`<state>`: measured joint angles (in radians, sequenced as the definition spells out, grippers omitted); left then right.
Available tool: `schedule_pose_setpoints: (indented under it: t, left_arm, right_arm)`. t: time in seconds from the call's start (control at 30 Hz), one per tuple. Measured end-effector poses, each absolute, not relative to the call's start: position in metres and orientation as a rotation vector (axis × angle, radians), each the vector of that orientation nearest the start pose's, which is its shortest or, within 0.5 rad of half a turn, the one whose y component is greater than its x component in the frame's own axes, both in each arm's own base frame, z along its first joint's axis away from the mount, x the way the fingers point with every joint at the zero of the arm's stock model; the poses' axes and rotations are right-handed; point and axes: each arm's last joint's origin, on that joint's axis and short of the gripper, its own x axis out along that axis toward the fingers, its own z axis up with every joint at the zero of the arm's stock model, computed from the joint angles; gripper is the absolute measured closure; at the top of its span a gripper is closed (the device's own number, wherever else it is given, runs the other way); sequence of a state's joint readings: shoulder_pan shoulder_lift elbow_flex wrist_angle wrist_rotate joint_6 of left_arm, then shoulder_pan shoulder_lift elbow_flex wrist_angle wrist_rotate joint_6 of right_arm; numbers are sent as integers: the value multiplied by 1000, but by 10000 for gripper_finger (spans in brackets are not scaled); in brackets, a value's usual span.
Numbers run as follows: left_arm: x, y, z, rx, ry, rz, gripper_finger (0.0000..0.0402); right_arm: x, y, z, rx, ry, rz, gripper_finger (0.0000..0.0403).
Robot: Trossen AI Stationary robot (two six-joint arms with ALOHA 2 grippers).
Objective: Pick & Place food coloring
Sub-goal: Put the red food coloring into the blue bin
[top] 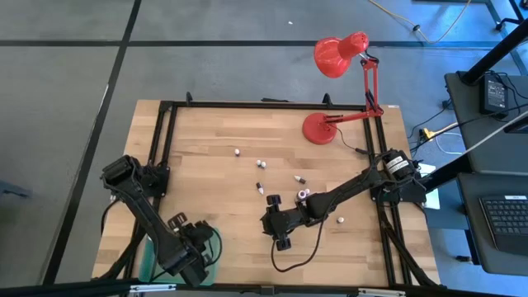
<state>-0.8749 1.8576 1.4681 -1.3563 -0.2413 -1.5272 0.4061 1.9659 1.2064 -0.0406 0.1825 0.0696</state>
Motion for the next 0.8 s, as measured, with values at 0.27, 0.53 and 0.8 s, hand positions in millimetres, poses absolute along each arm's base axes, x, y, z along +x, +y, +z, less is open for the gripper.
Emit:
schedule_pose_setpoints:
  t: [0.27, 0.53, 0.8]
  left_arm:
    - [215, -247, 225, -274, 1345, 667, 247]
    - [213, -245, 225, -265, 1386, 681, 224]
    - [207, -240, 227, -212, 1434, 730, 224]
  right_arm:
    - [377, 156, 153, -167, 773, 184, 193]
    - [377, 156, 153, -167, 773, 184, 193]
    - [377, 156, 153, -167, 773, 184, 193]
